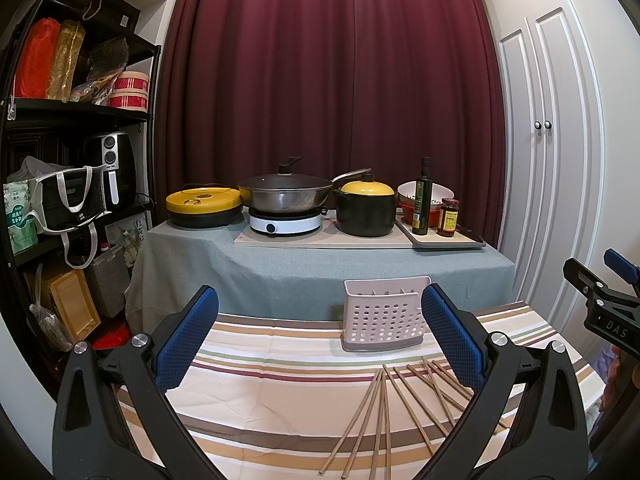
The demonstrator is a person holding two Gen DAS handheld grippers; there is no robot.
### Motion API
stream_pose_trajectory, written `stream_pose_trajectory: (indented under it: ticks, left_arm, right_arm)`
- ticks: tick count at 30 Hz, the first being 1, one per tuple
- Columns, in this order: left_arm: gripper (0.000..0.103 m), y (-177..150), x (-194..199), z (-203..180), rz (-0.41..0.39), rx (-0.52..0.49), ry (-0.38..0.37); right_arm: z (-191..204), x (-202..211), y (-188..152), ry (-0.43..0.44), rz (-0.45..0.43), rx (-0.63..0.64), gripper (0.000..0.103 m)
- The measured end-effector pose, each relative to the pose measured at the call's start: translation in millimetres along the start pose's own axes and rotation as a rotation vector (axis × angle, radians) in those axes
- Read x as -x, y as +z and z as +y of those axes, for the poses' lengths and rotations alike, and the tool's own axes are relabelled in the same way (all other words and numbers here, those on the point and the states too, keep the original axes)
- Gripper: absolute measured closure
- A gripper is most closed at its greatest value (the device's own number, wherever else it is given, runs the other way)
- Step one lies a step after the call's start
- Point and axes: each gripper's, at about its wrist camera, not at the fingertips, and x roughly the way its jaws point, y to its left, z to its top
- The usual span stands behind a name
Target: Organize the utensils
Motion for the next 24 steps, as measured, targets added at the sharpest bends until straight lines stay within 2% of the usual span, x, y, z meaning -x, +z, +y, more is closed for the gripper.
stream_pose_trajectory:
  ticks: [24]
  left_arm:
    - [0.004, -3.7, -3.3, -5.9, -0.007, -0.004, -0.006]
  right_arm:
    - [1.4, -0.4, -1.0, 0.001, 0.003, 0.003, 0.006]
